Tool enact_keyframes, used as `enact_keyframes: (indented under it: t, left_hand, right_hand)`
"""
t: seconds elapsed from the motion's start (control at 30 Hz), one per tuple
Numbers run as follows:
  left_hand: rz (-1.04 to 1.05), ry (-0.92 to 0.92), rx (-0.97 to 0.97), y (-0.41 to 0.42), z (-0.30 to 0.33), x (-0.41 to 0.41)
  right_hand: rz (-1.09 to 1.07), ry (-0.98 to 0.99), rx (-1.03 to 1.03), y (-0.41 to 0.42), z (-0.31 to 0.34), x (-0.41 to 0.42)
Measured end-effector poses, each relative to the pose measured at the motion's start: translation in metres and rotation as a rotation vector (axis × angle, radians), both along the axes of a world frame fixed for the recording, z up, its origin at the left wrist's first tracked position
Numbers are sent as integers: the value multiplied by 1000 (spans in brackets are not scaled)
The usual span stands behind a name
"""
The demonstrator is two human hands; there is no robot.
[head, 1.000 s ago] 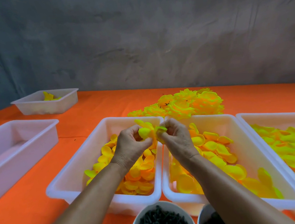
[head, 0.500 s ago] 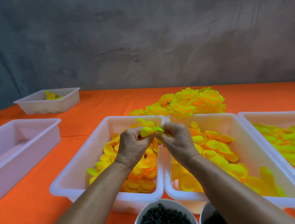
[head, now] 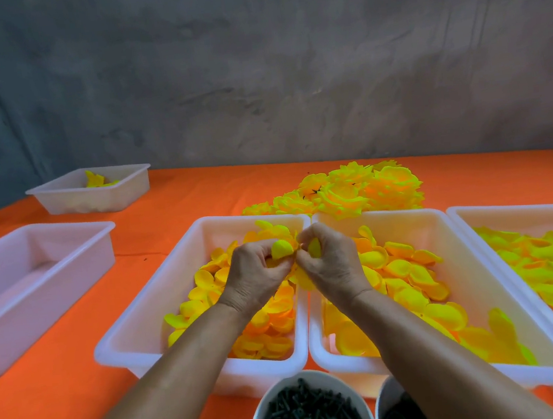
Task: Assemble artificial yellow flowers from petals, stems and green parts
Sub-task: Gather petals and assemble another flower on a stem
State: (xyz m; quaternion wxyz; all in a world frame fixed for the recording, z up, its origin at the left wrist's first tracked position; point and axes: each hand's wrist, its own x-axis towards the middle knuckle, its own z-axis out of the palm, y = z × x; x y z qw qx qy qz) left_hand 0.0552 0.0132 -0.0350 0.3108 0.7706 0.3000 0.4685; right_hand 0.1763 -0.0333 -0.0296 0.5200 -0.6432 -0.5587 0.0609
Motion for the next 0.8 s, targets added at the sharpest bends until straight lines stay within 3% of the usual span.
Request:
enact_keyframes:
  t: [0.2,0.4,0.53,0.63,0.8]
  left_hand:
    - [16,3,-32,2,-1,0]
    - [93,-136,-66,5,2,2]
    - [145,-251,-132,5,5,2]
    - [172,-418,-271,10,7,-1]
    - [213,-421,-230,10,6,0]
  right_hand:
    - [11,20,45,0,1,1]
    - [-31,369,38,6,2,3]
    - [-52,470,70,5,3,2]
    - [-49,447,64,4,4,2]
    - [-80,357,113,3,4,0]
